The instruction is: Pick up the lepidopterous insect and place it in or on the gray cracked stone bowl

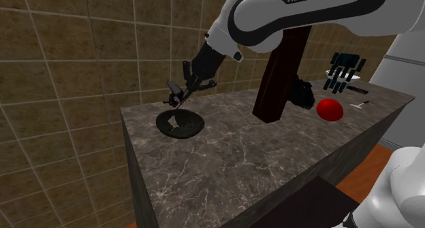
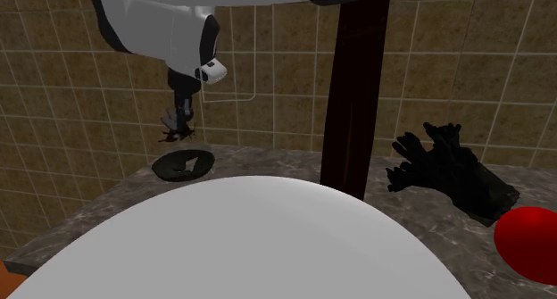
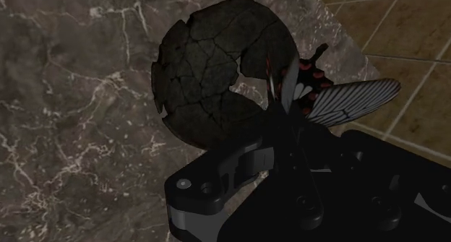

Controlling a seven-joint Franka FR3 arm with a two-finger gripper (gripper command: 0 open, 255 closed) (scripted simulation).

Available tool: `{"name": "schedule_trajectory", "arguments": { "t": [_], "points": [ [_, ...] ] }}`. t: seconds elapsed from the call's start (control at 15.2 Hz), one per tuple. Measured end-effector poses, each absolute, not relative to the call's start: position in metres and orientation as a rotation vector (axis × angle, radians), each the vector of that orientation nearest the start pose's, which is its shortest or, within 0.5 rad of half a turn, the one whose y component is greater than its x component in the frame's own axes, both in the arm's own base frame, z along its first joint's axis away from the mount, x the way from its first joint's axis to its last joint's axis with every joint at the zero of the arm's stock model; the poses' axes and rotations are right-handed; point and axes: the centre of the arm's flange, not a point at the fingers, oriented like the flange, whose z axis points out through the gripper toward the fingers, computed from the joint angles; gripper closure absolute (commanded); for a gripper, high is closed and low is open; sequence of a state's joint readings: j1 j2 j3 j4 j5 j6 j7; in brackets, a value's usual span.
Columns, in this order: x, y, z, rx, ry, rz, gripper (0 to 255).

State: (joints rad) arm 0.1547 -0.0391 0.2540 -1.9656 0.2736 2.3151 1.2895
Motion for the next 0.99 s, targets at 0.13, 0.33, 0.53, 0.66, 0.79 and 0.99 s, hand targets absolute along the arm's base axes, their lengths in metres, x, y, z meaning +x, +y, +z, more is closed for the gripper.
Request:
{"name": "schedule_trajectory", "arguments": {
  "t": [0.13,0.33,0.53,0.66,0.79,0.99],
  "points": [
    [0.531,0.237,0.520,-2.354,1.325,-0.118,255],
    [0.530,0.237,0.504,-2.354,1.326,-0.118,255],
    [0.531,0.237,0.488,-2.354,1.326,-0.118,255],
    [0.531,0.237,0.477,-2.354,1.326,-0.118,255],
    [0.531,0.237,0.472,-2.354,1.326,-0.118,255],
    [0.530,0.237,0.470,-2.354,1.326,-0.118,255]
  ]
}}
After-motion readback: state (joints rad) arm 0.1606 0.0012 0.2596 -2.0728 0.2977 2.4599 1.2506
